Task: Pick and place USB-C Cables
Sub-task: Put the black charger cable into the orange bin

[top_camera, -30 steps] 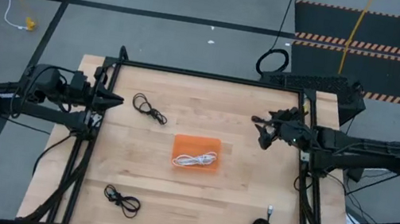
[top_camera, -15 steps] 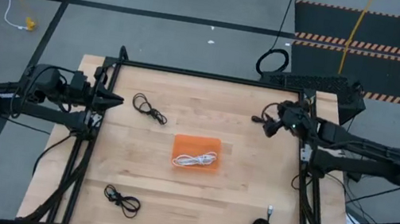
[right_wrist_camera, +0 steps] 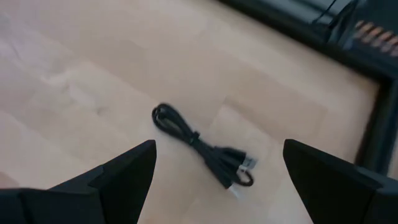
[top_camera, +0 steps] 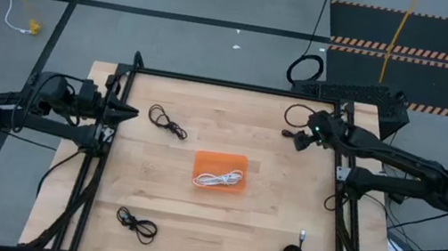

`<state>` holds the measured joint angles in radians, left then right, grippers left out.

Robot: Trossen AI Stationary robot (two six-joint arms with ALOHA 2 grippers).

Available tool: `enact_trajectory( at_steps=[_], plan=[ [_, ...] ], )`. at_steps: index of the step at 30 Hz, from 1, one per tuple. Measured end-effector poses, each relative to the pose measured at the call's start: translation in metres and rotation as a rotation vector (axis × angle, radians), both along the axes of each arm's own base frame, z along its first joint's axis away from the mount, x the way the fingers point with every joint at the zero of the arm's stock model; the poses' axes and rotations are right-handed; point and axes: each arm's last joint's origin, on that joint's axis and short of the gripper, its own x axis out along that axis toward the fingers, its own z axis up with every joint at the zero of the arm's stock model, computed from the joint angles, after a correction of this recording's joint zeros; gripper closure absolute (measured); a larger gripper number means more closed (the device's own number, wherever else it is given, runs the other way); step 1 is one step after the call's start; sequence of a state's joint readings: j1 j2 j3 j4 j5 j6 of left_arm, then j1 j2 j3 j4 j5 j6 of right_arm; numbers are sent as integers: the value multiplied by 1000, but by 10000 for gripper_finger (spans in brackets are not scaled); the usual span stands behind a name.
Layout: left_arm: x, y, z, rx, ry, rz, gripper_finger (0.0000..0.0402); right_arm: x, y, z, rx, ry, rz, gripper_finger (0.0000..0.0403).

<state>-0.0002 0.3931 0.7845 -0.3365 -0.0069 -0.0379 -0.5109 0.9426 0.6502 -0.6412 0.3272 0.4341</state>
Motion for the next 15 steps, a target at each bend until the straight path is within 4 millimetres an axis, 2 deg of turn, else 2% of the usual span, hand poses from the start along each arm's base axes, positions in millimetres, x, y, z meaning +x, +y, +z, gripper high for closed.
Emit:
enact_trajectory(
  at_steps=[8, 15],
  plan=[
    [0, 0, 0, 0, 0, 0, 360, 2, -10, -15, 164, 21, 7, 60],
    [0, 0, 0, 0, 0, 0, 360, 12, -16, -28, 187, 95, 95, 60]
  ],
)
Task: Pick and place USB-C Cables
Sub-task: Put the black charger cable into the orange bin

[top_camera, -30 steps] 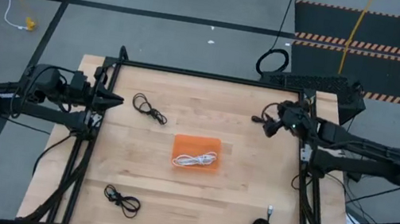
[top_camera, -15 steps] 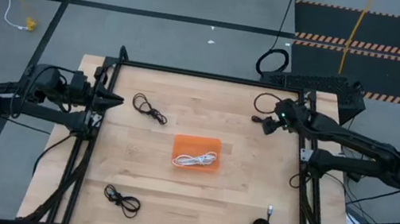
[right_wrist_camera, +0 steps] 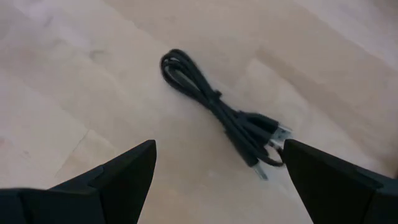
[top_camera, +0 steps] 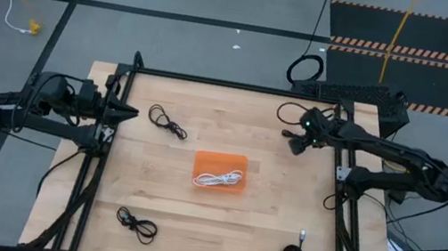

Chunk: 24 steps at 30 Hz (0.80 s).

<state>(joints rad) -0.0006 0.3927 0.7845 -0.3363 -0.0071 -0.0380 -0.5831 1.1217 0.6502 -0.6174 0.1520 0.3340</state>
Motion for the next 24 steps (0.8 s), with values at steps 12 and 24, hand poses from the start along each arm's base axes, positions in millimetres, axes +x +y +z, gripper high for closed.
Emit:
enact_trajectory(
  at_steps=[12, 24],
  plan=[
    [0, 0, 0, 0, 1, 0, 360, 16, -11, -15, -45, 39, 195, 60],
    [0, 0, 0, 0, 1, 0, 360, 18, -26, -31, -35, 109, 280, 59]
  ],
)
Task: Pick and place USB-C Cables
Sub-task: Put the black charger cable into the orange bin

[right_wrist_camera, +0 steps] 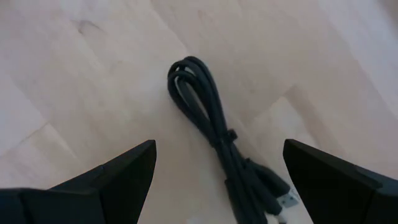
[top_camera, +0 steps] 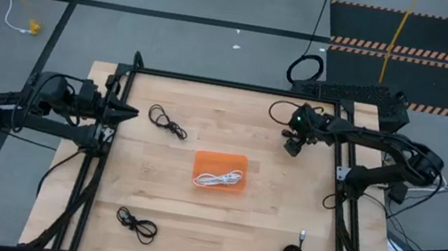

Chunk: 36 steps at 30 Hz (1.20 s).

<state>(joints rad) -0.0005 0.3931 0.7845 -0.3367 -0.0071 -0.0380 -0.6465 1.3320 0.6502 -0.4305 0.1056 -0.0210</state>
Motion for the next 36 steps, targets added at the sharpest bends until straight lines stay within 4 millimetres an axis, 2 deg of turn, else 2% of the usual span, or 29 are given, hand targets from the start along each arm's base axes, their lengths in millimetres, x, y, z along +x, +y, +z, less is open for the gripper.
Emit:
enact_trajectory(
  at_steps=[11, 15, 20, 29, 33, 36],
  plan=[
    [0, 0, 0, 0, 0, 0, 360, -4, -11, -11, 54, 24, 35, 62],
    [0, 0, 0, 0, 0, 0, 360, -6, -13, -11, 53, 24, 23, 84],
    [0, 0, 0, 0, -1, 0, 360, -5, -14, -11, 46, 14, 15, 150],
    [0, 0, 0, 0, 0, 0, 360, -2, -16, -10, 32, -34, -31, 321],
    [0, 0, 0, 0, 0, 0, 360, 0, -13, -9, 62, -58, 0, 363],
    [0, 0, 0, 0, 0, 0, 360, 2, -12, -9, 46, -67, -125, 378]
  ],
)
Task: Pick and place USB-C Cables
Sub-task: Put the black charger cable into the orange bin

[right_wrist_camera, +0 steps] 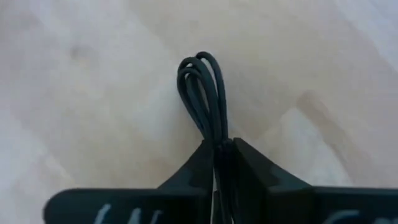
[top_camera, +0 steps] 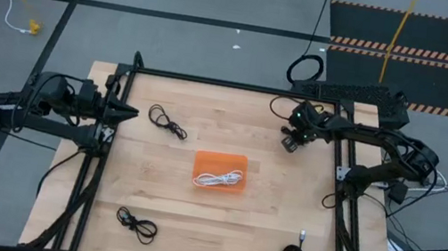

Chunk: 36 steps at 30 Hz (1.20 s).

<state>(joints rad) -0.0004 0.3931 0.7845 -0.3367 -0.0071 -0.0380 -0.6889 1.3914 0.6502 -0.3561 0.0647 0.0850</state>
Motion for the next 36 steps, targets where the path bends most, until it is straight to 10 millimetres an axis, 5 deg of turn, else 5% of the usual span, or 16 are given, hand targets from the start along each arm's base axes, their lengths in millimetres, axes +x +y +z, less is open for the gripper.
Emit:
enact_trajectory(
  at_steps=[5, 18, 26, 36],
  plan=[
    [0, 0, 0, 0, 0, -1, 360, 3, -4, 3, -100, -8, -109, 370],
    [0, 0, 0, 0, 0, 0, 360, 11, 1, 4, 81, -186, -82, 356],
    [0, 0, 0, 0, 0, 0, 360, 21, 1, 8, 44, -267, -79, 356],
    [0, 0, 0, 0, -1, 0, 360, 32, 0, 16, 83, -440, -27, 390]
  ],
)
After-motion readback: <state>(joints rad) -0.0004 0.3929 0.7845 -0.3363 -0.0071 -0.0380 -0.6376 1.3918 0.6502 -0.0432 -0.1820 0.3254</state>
